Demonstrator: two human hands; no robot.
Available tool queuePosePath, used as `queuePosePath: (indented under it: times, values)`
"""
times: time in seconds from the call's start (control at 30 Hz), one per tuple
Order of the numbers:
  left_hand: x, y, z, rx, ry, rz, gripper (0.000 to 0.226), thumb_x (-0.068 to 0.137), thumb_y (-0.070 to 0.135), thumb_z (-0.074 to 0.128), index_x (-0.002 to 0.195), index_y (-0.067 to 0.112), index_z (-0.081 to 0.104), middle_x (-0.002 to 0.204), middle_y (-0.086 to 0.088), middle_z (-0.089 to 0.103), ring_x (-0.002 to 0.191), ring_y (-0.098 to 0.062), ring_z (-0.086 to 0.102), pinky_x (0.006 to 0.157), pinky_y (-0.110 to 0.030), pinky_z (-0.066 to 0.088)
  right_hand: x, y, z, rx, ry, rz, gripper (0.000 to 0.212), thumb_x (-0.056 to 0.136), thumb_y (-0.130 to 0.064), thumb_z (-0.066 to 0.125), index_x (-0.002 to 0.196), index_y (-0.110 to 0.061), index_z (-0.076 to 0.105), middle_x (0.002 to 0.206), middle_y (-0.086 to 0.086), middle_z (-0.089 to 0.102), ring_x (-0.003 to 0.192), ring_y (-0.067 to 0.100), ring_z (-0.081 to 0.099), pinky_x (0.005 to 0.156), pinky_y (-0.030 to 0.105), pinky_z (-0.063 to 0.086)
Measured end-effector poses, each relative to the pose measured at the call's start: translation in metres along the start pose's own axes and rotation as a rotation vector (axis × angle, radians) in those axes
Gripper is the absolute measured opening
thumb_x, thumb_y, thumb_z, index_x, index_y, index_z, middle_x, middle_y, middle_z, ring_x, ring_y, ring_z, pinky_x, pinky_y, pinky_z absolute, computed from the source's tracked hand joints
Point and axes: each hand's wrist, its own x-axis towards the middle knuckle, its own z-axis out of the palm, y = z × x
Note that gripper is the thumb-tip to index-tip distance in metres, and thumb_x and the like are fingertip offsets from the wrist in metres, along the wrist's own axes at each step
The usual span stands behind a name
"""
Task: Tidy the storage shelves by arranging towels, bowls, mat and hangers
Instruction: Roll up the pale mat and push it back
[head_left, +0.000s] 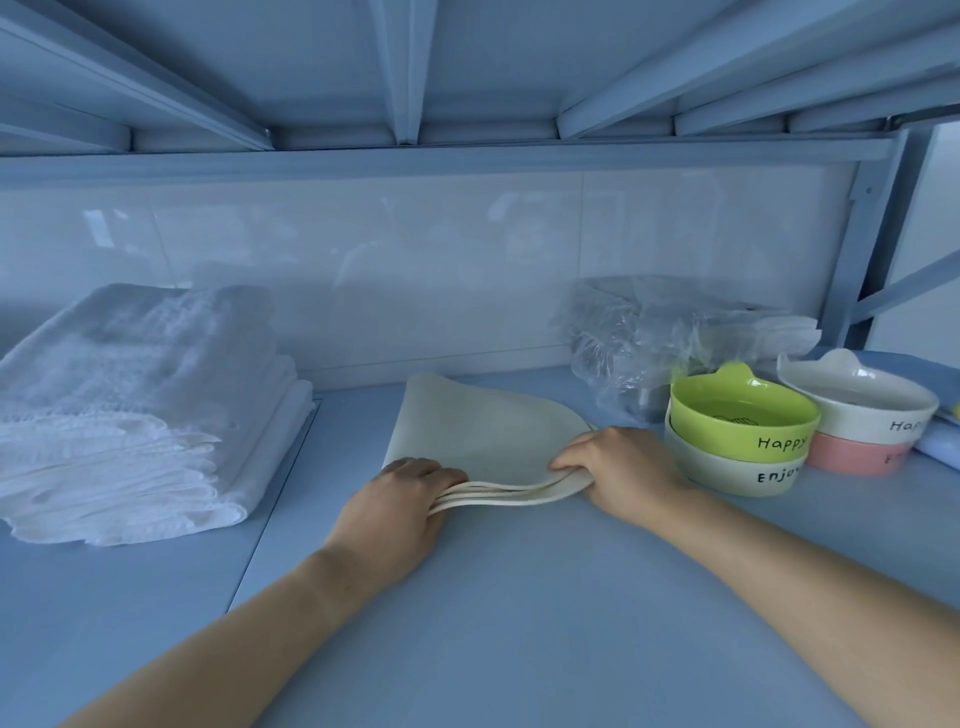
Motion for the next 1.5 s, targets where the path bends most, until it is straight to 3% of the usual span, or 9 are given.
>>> queuePosePath:
  times: [0.13, 0.3, 0.47, 0.7, 0.87, 1.0, 1.27, 1.4, 1.5]
  values:
    - [0.010, 0.012, 0.005, 0.006, -0.010, -0.021, 0.048, 0.091, 0.019, 0.040, 0.133, 0.042, 0.041, 0.124, 0.016, 0.052, 0.118, -0.011, 0.044, 0.088, -0.032, 0.047, 0.025, 0.013, -0.016, -0.025, 0.070, 0.056, 0.043, 0.078, -0.008, 0.054, 0.106, -0.036, 0.067, 0.112, -0.012, 0.067, 0.104, 0.019, 0.060, 0.080, 0.027, 0.045]
    - [0.045, 0.033, 0.016, 0.095, 0.013, -0.035, 0.046, 0.091, 0.019, 0.041, 0.131, 0.041, 0.041, 0.113, 0.007, 0.055, 0.113, -0.017, 0.045, 0.073, -0.031, 0.047, 0.055, 0.031, -0.032, -0.112, 0.077, 0.098, 0.043, 0.079, -0.003, 0.053, 0.107, -0.032, 0.067, 0.114, -0.004, 0.066, 0.106, 0.023, 0.059, 0.084, 0.029, 0.045]
    - [0.057, 0.020, 0.027, 0.128, -0.048, -0.042, 0.042, 0.091, 0.026, 0.043, 0.128, 0.045, 0.044, 0.123, 0.009, 0.050, 0.123, -0.015, 0.040, 0.084, -0.034, 0.049, 0.035, 0.031, -0.005, -0.098, -0.187, 0.063, 0.038, 0.078, -0.008, 0.053, 0.107, -0.029, 0.065, 0.115, -0.004, 0.063, 0.110, 0.022, 0.057, 0.087, 0.029, 0.047]
    - [0.049, 0.012, 0.026, 0.030, 0.007, -0.007, 0.041, 0.083, 0.036, 0.053, 0.124, 0.041, 0.051, 0.131, 0.013, 0.047, 0.126, -0.009, 0.038, 0.089, -0.031, 0.048, 0.021, 0.013, 0.014, 0.017, -0.056, -0.048, 0.034, 0.076, -0.018, 0.054, 0.108, -0.025, 0.062, 0.114, -0.010, 0.062, 0.109, 0.015, 0.056, 0.081, 0.034, 0.050]
    - [0.046, 0.016, 0.014, 0.064, -0.080, -0.156, 0.059, 0.079, 0.038, 0.055, 0.135, 0.037, 0.037, 0.149, 0.001, 0.017, 0.137, -0.026, 0.019, 0.095, -0.040, 0.046, 0.023, -0.001, 0.025, 0.158, 0.015, -0.017, 0.043, 0.085, -0.022, 0.056, 0.127, -0.029, 0.055, 0.132, -0.008, 0.056, 0.121, 0.017, 0.052, 0.093, 0.033, 0.047]
    - [0.045, 0.035, 0.020, 0.102, -0.172, -0.341, 0.056, 0.088, 0.021, 0.045, 0.139, 0.033, 0.025, 0.150, -0.013, 0.006, 0.116, -0.036, 0.043, 0.085, -0.039, 0.046, 0.021, 0.002, 0.031, 0.241, -0.032, 0.059, 0.048, 0.085, -0.012, 0.053, 0.127, -0.034, 0.055, 0.141, -0.008, 0.047, 0.130, 0.013, 0.044, 0.105, 0.028, 0.038]
    - [0.062, 0.030, 0.026, 0.036, -0.092, -0.180, 0.057, 0.088, 0.005, 0.040, 0.134, 0.038, 0.042, 0.155, -0.013, 0.008, 0.108, -0.035, 0.055, 0.088, -0.030, 0.043, 0.032, 0.009, 0.026, 0.240, 0.066, 0.181, 0.046, 0.083, 0.000, 0.047, 0.117, -0.026, 0.063, 0.121, -0.002, 0.064, 0.113, 0.023, 0.057, 0.091, 0.033, 0.045]
    - [0.059, 0.018, 0.026, -0.014, -0.083, -0.103, 0.050, 0.089, 0.022, 0.047, 0.133, 0.043, 0.042, 0.156, -0.003, 0.014, 0.122, -0.028, 0.048, 0.095, -0.026, 0.039, 0.027, 0.008, 0.027, 0.183, 0.025, 0.225, 0.048, 0.082, -0.002, 0.048, 0.120, -0.030, 0.061, 0.119, 0.003, 0.065, 0.112, 0.025, 0.057, 0.092, 0.031, 0.045]
    - [0.053, 0.018, 0.028, 0.065, -0.042, -0.171, 0.050, 0.089, 0.033, 0.049, 0.135, 0.045, 0.035, 0.152, 0.000, 0.019, 0.127, -0.027, 0.040, 0.093, -0.034, 0.045, 0.023, 0.002, 0.022, 0.070, 0.042, 0.205, 0.048, 0.079, -0.003, 0.047, 0.117, -0.029, 0.060, 0.113, 0.000, 0.066, 0.105, 0.025, 0.059, 0.082, 0.032, 0.049]
